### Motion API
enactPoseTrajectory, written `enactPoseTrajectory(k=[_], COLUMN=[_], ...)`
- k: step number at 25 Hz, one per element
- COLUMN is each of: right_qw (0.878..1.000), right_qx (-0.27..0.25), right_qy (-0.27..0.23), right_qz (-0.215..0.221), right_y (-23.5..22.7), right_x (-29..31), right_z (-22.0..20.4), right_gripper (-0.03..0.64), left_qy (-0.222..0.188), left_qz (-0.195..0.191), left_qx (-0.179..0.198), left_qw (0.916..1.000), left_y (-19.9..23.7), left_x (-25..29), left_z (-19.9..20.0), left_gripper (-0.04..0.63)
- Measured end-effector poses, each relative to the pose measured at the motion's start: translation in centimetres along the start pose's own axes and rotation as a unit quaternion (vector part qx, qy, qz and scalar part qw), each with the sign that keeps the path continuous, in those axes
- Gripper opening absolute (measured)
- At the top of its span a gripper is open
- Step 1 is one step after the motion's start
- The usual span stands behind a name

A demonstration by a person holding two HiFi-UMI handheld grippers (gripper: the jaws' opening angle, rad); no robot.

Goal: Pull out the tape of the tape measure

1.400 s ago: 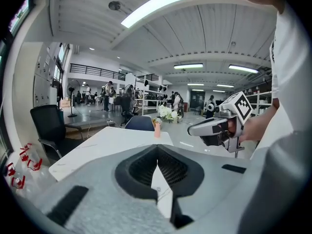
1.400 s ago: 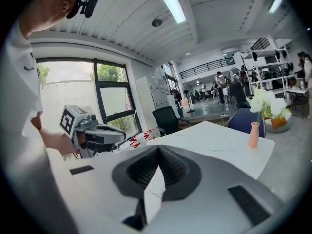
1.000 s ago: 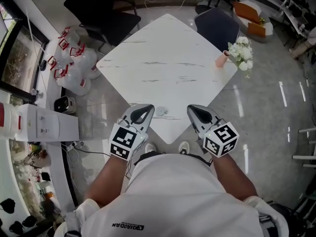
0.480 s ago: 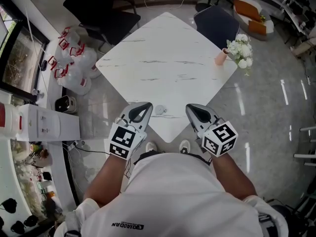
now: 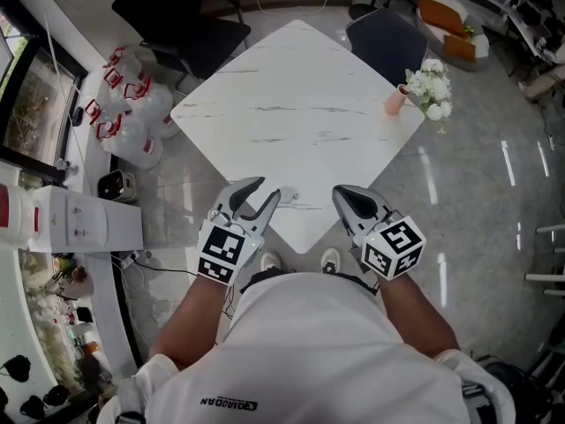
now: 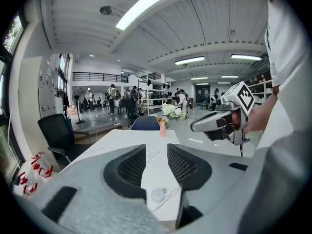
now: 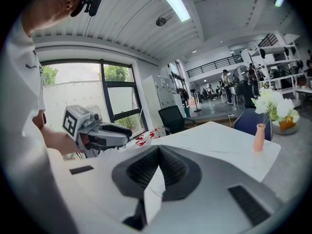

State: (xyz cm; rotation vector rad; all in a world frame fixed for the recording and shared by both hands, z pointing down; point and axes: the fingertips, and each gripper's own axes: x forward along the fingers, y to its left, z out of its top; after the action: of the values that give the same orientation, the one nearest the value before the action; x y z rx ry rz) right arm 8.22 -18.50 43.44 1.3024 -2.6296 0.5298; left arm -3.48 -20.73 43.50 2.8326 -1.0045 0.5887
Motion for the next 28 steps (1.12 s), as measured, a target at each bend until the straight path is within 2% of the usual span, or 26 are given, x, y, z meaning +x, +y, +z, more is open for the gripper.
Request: enactPoseTrajectory(k=[7, 16, 21, 26, 28], right_qw=[1.000, 1.000, 1.000, 1.000, 1.000], right_qx=[0.003, 0.007, 0.010, 0.014, 0.016], right_qy=[-0.001, -0.003, 0.006, 0.015, 0.019], right_qz=[-0.001, -0.011, -0.018, -0.019, -0.018], right_y=[0.1, -0.3, -0.8, -0.9, -0.9], right_x=[-0.1, -0.3, -0.2, 0.0, 0.1], right_z=[-0.2, -0.3, -1.0, -1.6, -1.9], right_gripper=[0.006, 0.006, 0.006, 0.006, 0.006], left_qy=[-0.005, 0.015, 0.078, 0.144, 0.166], left_qz=[0.000, -0.024, -0.057, -0.080, -0.093], left_qx=[0.008, 0.033, 0.067, 0.122, 0.130], left_qw=[1.0000, 0.9991, 0.9931, 0.9787, 0.9731], left_y=[0.0, 0.0, -0.6, -0.7, -1.0], left_x=[0.1, 0.8, 2.8, 5.4, 6.4], left_z=[0.1, -0.7, -4.1, -9.2, -11.2], left_gripper=[0.195, 0.184, 0.184, 0.184, 0.184])
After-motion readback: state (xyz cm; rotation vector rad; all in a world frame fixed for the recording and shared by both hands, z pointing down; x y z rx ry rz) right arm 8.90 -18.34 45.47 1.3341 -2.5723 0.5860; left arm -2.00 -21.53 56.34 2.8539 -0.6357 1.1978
